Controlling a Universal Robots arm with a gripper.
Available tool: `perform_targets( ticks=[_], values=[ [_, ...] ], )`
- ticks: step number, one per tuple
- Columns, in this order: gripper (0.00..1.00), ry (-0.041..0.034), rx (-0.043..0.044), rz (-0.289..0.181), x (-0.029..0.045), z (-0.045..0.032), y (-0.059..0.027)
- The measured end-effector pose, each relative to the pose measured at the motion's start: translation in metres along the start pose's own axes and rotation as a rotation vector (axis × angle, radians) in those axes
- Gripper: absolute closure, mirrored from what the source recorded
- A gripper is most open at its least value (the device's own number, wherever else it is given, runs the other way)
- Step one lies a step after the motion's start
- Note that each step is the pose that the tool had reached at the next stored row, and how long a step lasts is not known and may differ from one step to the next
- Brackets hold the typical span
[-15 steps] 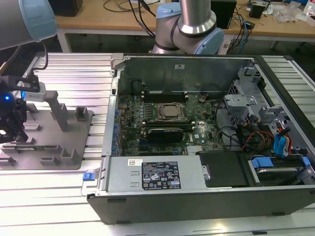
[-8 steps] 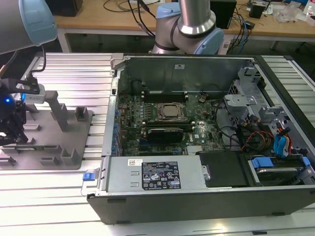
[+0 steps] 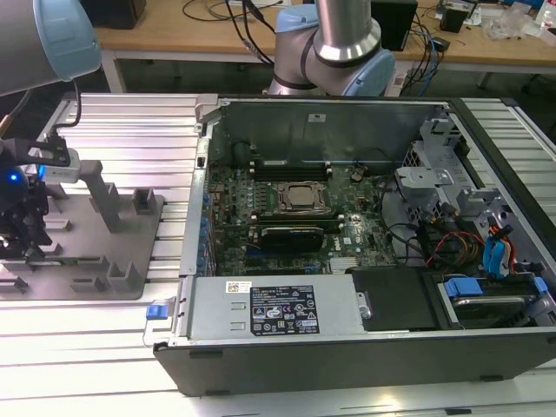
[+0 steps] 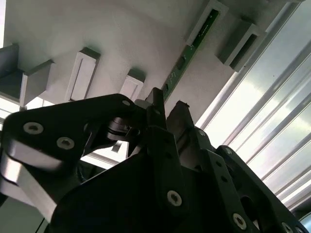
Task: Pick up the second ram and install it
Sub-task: 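Pick up the second ram and move it above second insertion slot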
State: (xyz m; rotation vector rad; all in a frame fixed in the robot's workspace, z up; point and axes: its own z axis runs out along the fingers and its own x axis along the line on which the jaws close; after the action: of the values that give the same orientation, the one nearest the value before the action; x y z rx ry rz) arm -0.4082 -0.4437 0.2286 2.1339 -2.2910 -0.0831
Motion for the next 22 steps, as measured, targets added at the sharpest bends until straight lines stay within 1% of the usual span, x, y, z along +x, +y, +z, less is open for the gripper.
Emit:
perform_targets(
  ticks=[3,6,12,20,21,22],
  values=[
    [0.72,0.0018,-0.0004,-0.02,0.0,0.0018,0.0],
    [0.72,0.0027,-0.0009,-0.037,0.0003,0.0075,0.0006],
    [0.72,0.0032,-0.0012,-0.044,0.0008,0.0216,0.0017],
    [0.72,0.0032,-0.0012,-0.045,0.0008,0.0217,0.0018],
    [0.74,0.0032,-0.0011,-0.045,0.0007,0.0217,0.0018],
    [0.81,0.0032,-0.0011,-0.045,0.0008,0.0217,0.0018]
  ],
)
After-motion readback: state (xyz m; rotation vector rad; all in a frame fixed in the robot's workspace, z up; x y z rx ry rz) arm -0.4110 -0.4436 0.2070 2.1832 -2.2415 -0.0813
